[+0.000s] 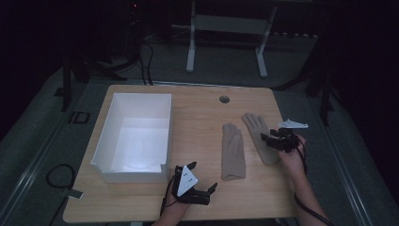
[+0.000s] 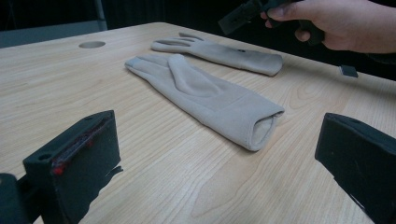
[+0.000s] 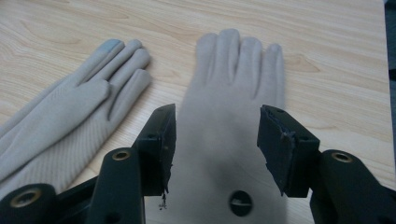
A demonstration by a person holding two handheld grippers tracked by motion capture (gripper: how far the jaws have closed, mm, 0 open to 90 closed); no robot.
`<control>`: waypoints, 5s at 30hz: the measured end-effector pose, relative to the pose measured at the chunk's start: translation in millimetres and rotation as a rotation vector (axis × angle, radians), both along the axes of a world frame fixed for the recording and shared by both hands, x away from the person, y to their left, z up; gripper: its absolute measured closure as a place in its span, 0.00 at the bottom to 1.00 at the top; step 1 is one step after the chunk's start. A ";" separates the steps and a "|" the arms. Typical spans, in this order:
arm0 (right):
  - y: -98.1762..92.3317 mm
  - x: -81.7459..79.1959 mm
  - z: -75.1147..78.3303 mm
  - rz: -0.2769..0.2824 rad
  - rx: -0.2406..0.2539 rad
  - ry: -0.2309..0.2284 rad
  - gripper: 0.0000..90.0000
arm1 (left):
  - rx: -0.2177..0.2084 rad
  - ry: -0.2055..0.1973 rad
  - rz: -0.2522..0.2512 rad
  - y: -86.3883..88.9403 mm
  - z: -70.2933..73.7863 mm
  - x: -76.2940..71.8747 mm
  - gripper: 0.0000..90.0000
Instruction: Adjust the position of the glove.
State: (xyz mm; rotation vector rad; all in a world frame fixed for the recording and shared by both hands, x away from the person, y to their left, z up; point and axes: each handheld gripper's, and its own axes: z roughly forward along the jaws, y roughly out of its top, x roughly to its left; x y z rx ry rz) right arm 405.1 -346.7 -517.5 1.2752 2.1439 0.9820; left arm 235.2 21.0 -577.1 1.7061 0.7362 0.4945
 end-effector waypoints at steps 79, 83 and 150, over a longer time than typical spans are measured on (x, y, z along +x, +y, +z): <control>-3.4 -44.1 -30.6 -0.250 -0.033 0.095 0.66 | 0.004 0.000 -0.006 -0.3 0.0 -0.3 0.00; -8.7 -44.3 -16.9 -0.193 -0.056 0.044 0.64 | 0.003 0.001 -0.005 -0.2 0.0 -0.2 0.00; 100.5 -52.4 41.3 -0.131 0.178 -0.097 0.94 | 0.001 0.001 -0.006 0.1 0.0 -0.2 0.00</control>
